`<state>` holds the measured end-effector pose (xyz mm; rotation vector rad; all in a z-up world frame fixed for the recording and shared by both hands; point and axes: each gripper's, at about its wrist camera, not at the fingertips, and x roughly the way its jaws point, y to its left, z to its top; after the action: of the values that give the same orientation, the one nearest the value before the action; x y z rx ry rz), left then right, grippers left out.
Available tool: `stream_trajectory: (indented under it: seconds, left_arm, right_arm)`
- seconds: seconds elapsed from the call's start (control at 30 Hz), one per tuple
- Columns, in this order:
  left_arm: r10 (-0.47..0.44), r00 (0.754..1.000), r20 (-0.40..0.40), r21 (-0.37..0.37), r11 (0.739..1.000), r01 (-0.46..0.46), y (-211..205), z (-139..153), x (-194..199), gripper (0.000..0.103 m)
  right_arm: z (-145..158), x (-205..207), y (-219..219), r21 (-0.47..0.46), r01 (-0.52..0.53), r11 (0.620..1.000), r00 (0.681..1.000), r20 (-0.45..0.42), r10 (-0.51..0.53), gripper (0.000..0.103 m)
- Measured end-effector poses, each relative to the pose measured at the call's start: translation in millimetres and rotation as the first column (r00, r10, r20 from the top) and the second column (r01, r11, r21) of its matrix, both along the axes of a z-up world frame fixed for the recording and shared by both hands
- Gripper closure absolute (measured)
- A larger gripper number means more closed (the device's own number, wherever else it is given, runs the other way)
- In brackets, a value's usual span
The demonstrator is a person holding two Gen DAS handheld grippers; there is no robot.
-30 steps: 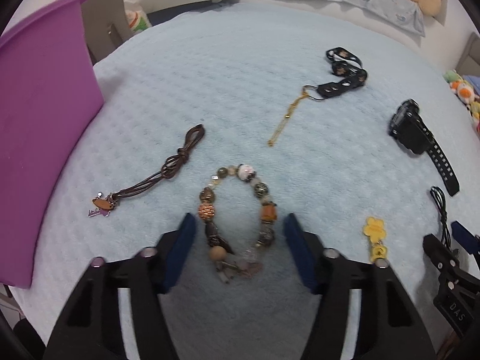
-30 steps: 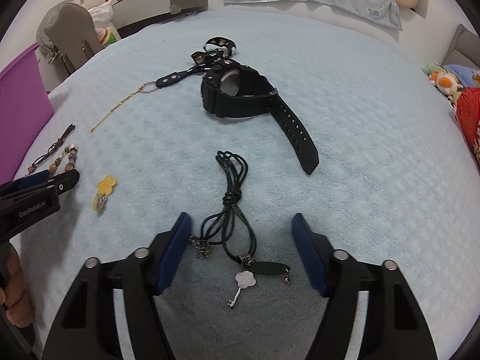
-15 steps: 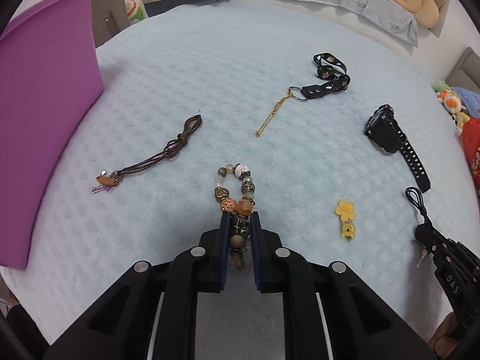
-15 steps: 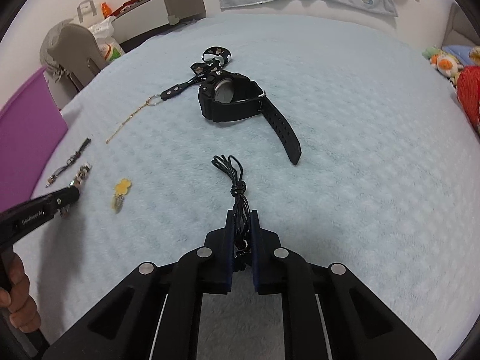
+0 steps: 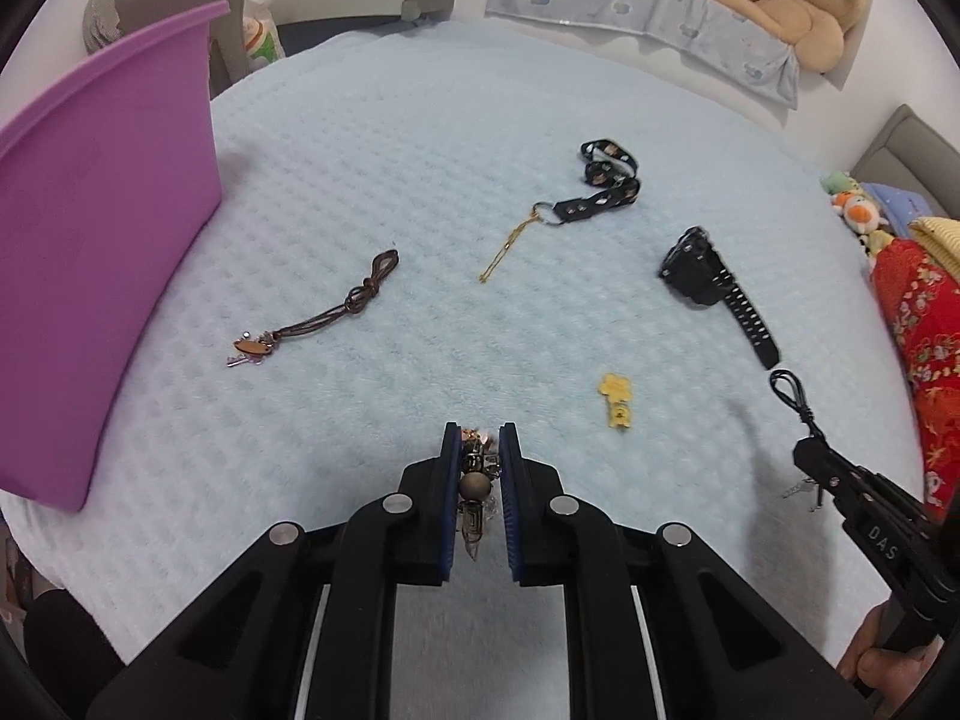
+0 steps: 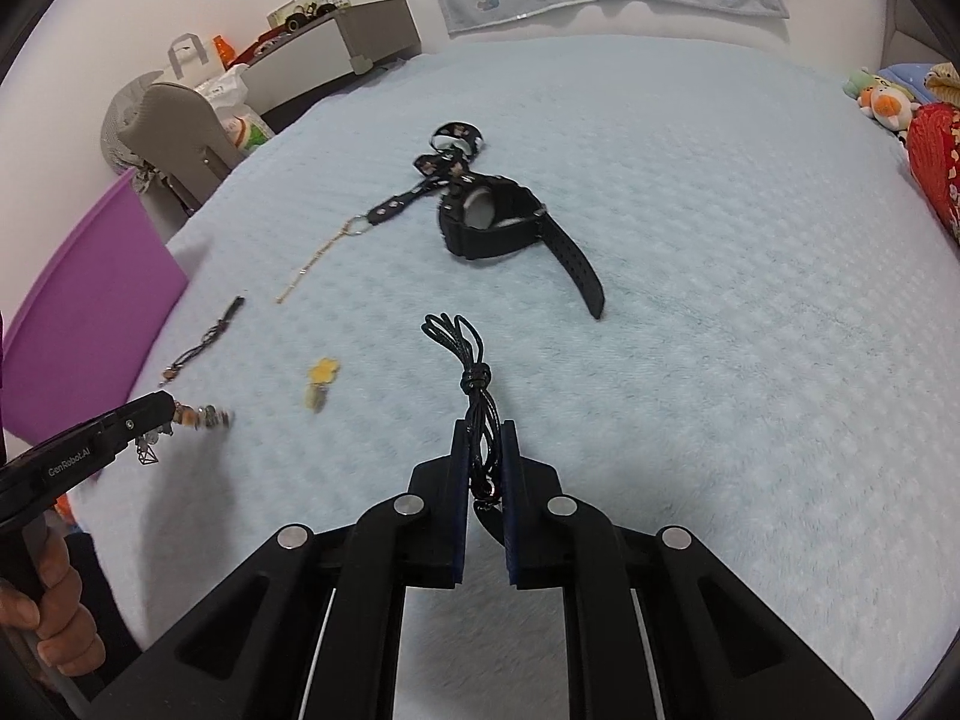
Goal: Organize jewelry
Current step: 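Carry the beaded bracelet and black cord necklace over the pink tub with both tools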
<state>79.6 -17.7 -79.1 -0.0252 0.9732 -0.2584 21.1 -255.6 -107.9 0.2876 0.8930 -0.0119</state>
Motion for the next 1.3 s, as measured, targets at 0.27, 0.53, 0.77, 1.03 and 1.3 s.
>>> stream_trajectory:
  seconds: [0.27,0.53,0.77,1.03,1.3]
  left_arm:
    - [-0.010,1.000,0.025,-0.047,0.999,0.011,14.4,21.3,-12.3,0.090]
    - [-0.010,0.998,0.060,-0.092,0.996,0.016,30.5,49.6,-21.3,0.090]
    - [0.005,0.997,0.073,-0.130,0.992,0.004,47.7,85.6,-17.3,0.090]
    - [0.051,0.987,0.151,-0.129,0.991,-0.031,76.1,143.0,-3.8,0.090]
    - [0.120,0.969,0.216,-0.121,0.988,-0.095,121.0,179.7,3.4,0.090]
  right_arm:
    - [18.2,-9.9,14.0,0.013,-0.019,1.000,1.000,0.020,0.019,0.094]
    - [36.4,-12.0,29.9,0.017,-0.056,0.998,0.998,0.044,0.055,0.094]
    - [58.2,-5.1,43.2,0.030,-0.092,0.995,0.993,0.078,0.089,0.094]
    - [95.6,15.2,72.2,0.052,-0.163,0.985,0.978,0.140,0.155,0.094]
    - [137.2,46.5,129.3,0.055,-0.286,0.957,0.942,0.197,0.271,0.094]
